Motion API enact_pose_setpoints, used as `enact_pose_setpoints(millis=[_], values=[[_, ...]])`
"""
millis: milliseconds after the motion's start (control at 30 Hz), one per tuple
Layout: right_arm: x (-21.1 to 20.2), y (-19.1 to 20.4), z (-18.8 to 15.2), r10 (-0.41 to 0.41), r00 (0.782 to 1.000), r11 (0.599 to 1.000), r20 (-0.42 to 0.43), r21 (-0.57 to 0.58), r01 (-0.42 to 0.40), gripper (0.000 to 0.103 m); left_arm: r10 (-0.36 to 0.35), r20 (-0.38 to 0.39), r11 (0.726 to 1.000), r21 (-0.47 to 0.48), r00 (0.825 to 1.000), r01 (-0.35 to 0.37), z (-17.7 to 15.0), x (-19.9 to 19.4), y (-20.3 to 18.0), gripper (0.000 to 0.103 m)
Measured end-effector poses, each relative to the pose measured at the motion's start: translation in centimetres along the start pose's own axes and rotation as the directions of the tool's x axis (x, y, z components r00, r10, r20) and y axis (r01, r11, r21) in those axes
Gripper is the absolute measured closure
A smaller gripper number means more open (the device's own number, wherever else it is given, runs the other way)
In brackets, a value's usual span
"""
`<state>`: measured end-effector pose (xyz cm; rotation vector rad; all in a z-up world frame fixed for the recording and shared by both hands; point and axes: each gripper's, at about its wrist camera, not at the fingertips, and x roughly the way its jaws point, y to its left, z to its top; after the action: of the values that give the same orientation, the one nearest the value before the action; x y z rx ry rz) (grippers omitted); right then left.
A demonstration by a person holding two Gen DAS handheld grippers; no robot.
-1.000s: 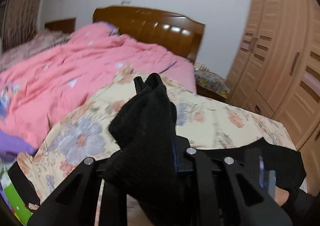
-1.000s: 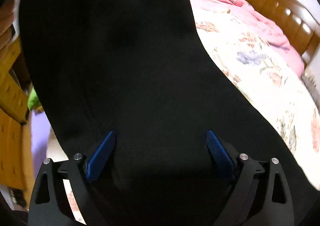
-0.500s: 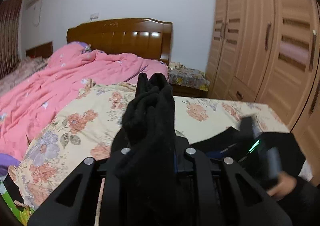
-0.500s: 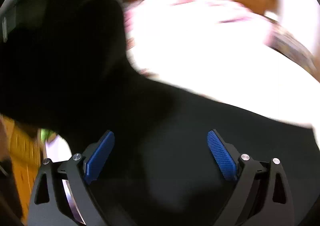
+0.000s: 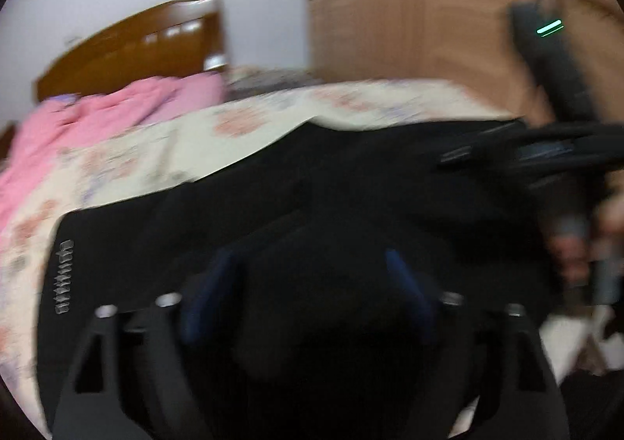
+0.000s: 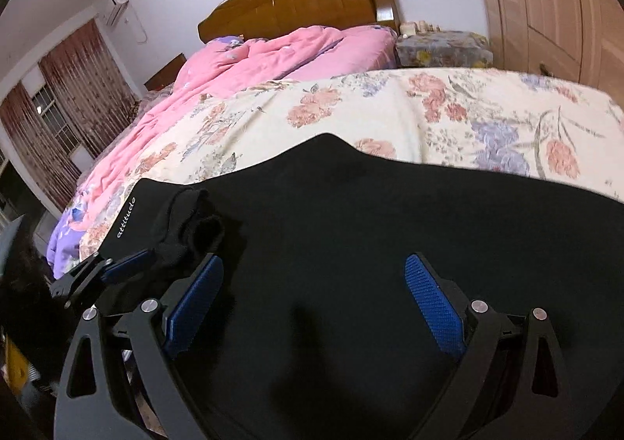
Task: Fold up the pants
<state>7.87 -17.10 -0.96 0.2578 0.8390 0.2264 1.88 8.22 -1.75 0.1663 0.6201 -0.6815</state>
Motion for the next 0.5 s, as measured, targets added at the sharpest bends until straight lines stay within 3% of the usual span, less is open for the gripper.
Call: enact_pose_setpoints(millis=[100,200,267,300,333,367,433,500], values=[[1.0,1.0,0.0,0.1,0.995,0.994,-0.031,0.048,-0.098,0.01,-0.078,0.056,0.997,0.006,0.995,0.078,-0.4,-2.8,0.1,0.01],[1.8,3.0,-1.5,0.203,0.971,0.978,-0.13,0.069,-0.195,0.01,-0.061,0.1,0.993,-0.092,0.993,0.07,-1.6,-6.2,3.4,0.007],[2.8,4.9,-2.4,0.255,0.947,0.967,-0.196,0.059,-0.248,0.01,0.035,0.103,0.987,-0.163,0.994,-0.018,-2.8,-8.1,6.3,0.004],[3.2,5.7,-2.9,0.277,0.935,0.961,-0.223,0.063,-0.269,0.01,0.115,0.085,0.976,-0.196,0.99,-0.097,-3.8,-8.9,8.2,0.004],[3.6,6.6,-3.2,0.292,0.925,0.956,-0.244,0.065,-0.285,0.01,0.173,0.062,0.965,-0.21,0.983,-0.157,-4.5,-9.4,9.4,0.004],[3.9,7.7,-3.6,0.29,0.921,0.957,-0.26,0.052,-0.286,0.01,0.261,0.015,0.943,-0.219,0.965,-0.251,-5.5,-9.7,10.9,0.004],[4.3,9.4,-3.7,0.293,0.914,0.954,-0.28,0.024,-0.299,0.011,0.329,-0.038,0.92,-0.213,0.944,-0.329,-6.6,-10.0,12.5,0.004],[5.4,10.6,-3.6,0.335,0.893,0.941,-0.301,0.052,-0.335,0.019,0.344,-0.074,0.915,-0.197,0.936,-0.352,-7.6,-10.1,13.6,0.004]])
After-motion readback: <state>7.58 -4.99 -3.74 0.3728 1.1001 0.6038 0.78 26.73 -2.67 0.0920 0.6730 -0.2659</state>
